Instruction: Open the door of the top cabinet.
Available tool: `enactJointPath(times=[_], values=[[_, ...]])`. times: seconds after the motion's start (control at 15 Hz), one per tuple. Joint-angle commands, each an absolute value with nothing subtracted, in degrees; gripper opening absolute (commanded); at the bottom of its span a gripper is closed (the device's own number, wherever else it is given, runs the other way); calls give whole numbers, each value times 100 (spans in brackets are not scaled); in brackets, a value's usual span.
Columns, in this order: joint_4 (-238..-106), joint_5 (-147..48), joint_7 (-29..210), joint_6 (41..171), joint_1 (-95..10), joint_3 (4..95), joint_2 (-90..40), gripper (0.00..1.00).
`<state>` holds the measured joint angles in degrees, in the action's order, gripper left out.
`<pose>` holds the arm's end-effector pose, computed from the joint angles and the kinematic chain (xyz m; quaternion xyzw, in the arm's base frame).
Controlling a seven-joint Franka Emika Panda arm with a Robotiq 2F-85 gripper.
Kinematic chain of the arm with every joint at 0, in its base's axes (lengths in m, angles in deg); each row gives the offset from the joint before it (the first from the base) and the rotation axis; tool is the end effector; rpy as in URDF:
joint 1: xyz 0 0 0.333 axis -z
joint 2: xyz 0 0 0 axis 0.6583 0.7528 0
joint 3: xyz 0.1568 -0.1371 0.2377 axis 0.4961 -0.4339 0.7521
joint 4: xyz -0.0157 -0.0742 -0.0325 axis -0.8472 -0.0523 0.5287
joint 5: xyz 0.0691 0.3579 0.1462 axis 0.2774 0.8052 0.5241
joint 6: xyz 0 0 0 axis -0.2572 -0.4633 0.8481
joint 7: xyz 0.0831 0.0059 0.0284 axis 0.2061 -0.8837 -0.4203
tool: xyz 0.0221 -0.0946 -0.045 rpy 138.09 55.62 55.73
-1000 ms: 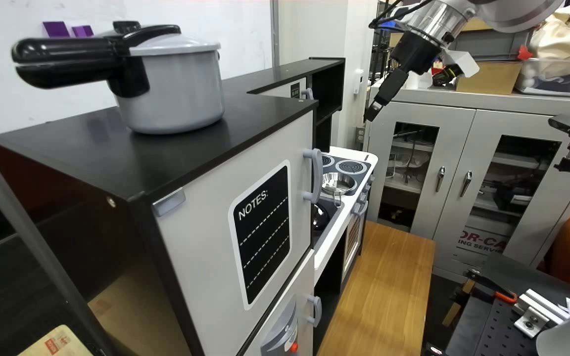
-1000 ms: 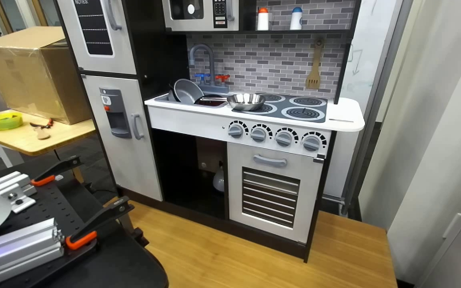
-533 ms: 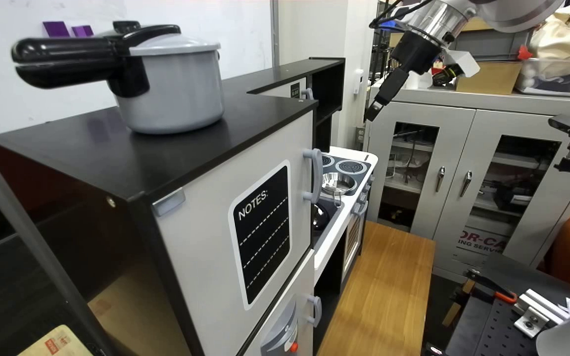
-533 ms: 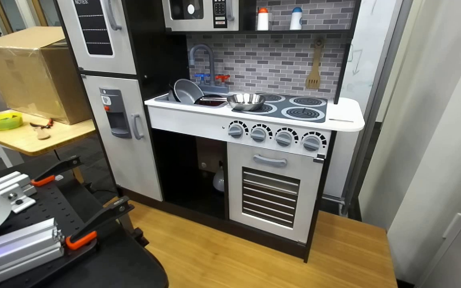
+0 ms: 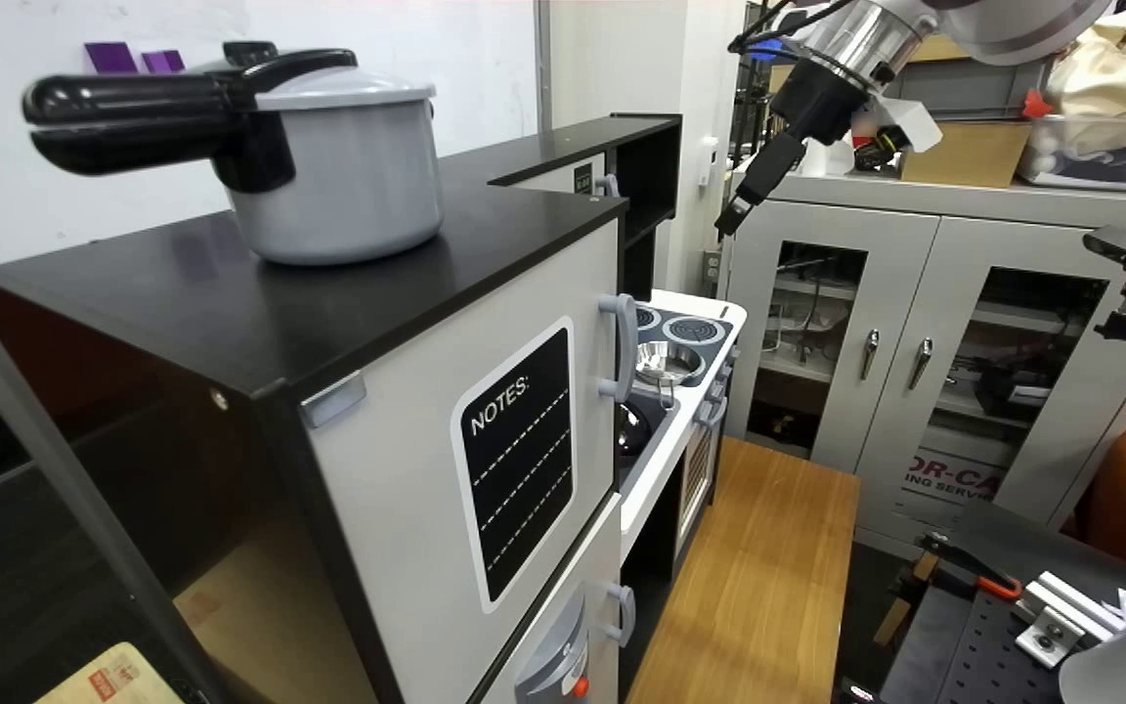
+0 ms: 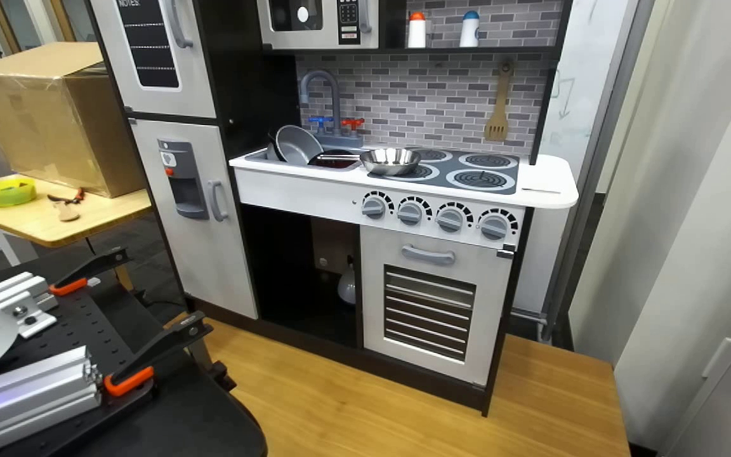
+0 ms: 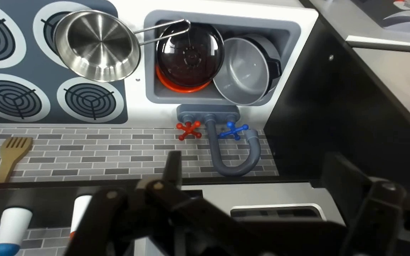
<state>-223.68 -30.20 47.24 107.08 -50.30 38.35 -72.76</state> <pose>0.4152 -0.0473 0.5033 -0.9439 -0.2029 -0.2406 0.0999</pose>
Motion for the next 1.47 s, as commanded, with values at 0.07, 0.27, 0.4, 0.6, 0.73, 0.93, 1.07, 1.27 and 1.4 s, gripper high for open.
enactJointPath(times=[0.07, 0.27, 0.4, 0.6, 0.73, 0.93, 1.07, 1.27, 1.4], values=[[-22218, -2752, 4137, 11485, -5249, 3707, -6991, 100], [-22251, -2636, 3908, 12029, -5403, 3660, -6836, 100], [-22258, -2630, 3851, 12424, -5449, 3654, -6686, 100], [-22231, -2620, 3876, 12890, -5544, 3631, -6435, 100], [-22165, -2565, 3904, 13035, -5665, 3618, -6284, 100], [-22017, -2416, 3905, 13067, -5859, 3613, -6095, 100], [-21904, -2317, 3904, 13024, -5898, 3625, -5973, 100], [-21983, -2414, 4058, 12948, -5738, 3785, -6035, 100], [-21950, -2446, 4079, 12969, -5883, 3606, -5976, 100]])
